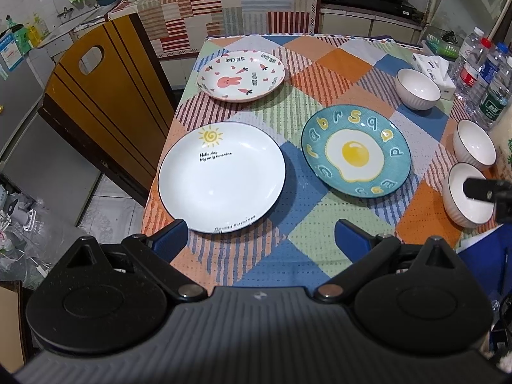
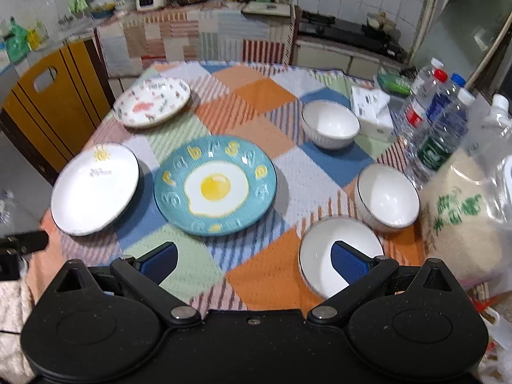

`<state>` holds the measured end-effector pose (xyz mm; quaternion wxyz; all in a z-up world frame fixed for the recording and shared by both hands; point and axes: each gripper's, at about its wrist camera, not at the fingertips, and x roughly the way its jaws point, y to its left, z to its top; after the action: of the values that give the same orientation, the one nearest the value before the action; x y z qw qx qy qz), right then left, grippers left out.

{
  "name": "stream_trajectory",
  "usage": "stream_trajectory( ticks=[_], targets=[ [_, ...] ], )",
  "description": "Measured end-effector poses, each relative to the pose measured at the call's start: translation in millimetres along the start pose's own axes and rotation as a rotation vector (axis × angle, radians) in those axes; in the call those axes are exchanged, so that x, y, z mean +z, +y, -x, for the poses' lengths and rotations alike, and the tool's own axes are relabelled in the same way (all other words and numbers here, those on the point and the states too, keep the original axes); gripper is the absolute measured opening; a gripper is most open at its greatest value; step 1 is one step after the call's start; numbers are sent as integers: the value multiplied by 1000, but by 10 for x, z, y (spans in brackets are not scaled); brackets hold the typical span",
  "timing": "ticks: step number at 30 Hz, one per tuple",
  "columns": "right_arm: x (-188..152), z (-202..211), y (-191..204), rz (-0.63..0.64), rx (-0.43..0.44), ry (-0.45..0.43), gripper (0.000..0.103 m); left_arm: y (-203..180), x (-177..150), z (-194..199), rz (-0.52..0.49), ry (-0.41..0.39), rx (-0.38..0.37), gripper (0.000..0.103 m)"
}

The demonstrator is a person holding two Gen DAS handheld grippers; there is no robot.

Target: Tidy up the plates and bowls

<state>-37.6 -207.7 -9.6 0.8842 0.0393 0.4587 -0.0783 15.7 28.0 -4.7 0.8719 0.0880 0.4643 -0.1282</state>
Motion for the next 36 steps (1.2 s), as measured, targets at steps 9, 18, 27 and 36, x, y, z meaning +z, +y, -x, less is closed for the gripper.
stream_trajectory(
  ticks=[9, 18, 27, 36],
  targets=[
    [288, -238, -165, 163, 96, -215, 103, -98, 265, -289, 117, -22, -32, 99],
    [552, -1161, -601, 81, 276, -95, 89, -482, 297, -1000, 142, 10, -165, 99],
    [589, -1760, -748, 94, 392, -17, 88, -658, 244, -1626, 202, 96, -182, 95],
    [652, -2161, -712, 121, 391, 110, 68, -635, 189, -1892, 232, 104, -189, 78]
  ],
)
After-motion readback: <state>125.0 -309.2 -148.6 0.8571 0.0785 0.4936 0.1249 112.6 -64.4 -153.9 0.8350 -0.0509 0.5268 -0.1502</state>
